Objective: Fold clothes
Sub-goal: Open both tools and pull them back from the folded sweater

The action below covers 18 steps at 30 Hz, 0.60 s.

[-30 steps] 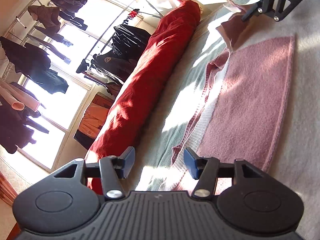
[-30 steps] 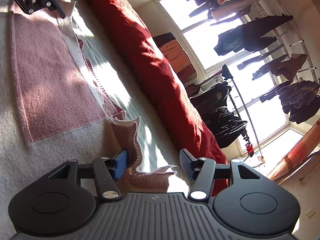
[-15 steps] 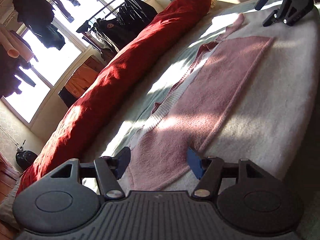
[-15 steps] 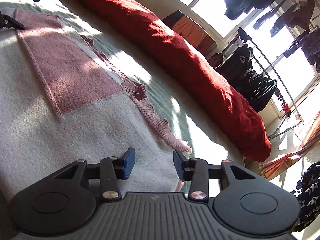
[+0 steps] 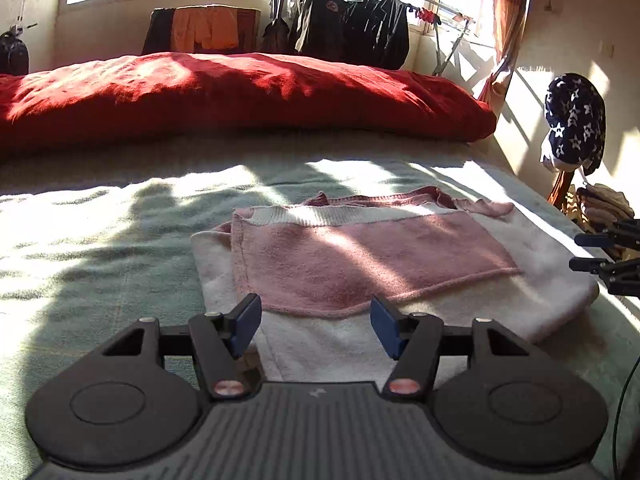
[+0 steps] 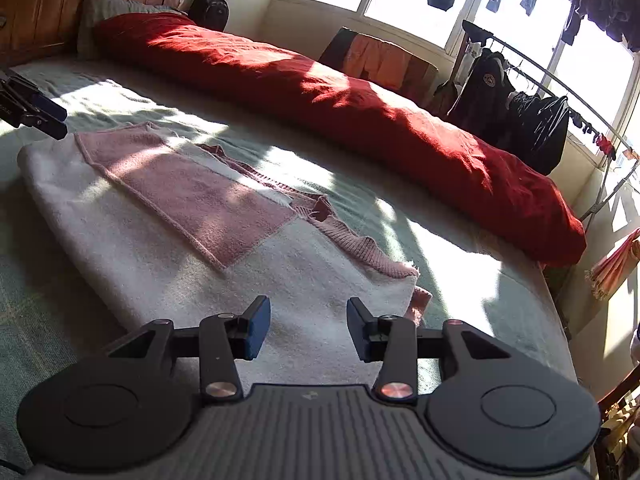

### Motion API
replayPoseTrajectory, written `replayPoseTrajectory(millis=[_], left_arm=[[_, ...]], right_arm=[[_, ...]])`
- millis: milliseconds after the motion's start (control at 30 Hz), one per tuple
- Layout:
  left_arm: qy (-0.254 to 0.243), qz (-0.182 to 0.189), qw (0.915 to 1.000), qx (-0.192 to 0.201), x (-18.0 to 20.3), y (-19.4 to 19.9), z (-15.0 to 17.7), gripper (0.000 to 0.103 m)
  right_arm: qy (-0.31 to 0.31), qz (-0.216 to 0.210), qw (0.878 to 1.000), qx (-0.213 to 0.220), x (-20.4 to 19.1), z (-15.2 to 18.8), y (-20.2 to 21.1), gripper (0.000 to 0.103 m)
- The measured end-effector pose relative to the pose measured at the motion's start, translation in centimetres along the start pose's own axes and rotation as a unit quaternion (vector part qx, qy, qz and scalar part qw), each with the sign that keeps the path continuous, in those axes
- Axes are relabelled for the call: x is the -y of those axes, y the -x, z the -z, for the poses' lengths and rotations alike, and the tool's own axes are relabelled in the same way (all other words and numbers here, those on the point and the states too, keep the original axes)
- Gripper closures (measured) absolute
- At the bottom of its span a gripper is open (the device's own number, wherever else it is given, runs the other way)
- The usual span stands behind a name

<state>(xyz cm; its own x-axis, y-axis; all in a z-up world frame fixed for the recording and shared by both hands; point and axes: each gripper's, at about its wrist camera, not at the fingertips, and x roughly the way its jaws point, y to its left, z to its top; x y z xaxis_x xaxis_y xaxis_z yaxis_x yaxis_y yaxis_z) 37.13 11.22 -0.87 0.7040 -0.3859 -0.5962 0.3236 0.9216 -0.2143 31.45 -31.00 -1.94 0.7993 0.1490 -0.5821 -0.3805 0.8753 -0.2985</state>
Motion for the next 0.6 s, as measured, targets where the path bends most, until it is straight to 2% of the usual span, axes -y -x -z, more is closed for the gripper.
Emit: replayPoseTrajectory(millis=[167, 300, 400, 500, 567, 600], left_arm=[[0.090, 0.038, 0.9947, -0.030, -3.1, 0.0, 1.0, 0.045], [0.096, 0.066, 0.9918, -0.052, -2.8, -0.8, 2.6, 0.046], [0.090, 0.054, 0.9920, -0.070, -2.7, -1.8, 3.6, 0.051], [0.106, 0.059, 0.9914, -0.049, -3.1, -1.7, 4.0, 0.054], [0.125, 0.068, 0.9891, -0.038, -3.4, -1.5, 4.3, 0.066], [0.126, 0.070, 0.9888, -0.040, -3.4, -1.5, 4.5, 0.067]], right_arm=[[-0.061, -0.018, 0.998, -0.017, 1.6, 1.6, 0.8, 0.057], [-0.121, -0.029, 0.992, -0.026, 3.2, 3.4, 1.6, 0.057], [-0.143, -0.033, 0.989, -0.033, 4.0, 4.6, 2.1, 0.059], [-0.175, -0.051, 0.983, -0.034, 4.6, 5.3, 2.3, 0.067], [-0.213, -0.070, 0.974, -0.030, 5.3, 6.0, 2.2, 0.067], [-0.234, -0.081, 0.968, -0.028, 5.7, 6.4, 2.1, 0.067]])
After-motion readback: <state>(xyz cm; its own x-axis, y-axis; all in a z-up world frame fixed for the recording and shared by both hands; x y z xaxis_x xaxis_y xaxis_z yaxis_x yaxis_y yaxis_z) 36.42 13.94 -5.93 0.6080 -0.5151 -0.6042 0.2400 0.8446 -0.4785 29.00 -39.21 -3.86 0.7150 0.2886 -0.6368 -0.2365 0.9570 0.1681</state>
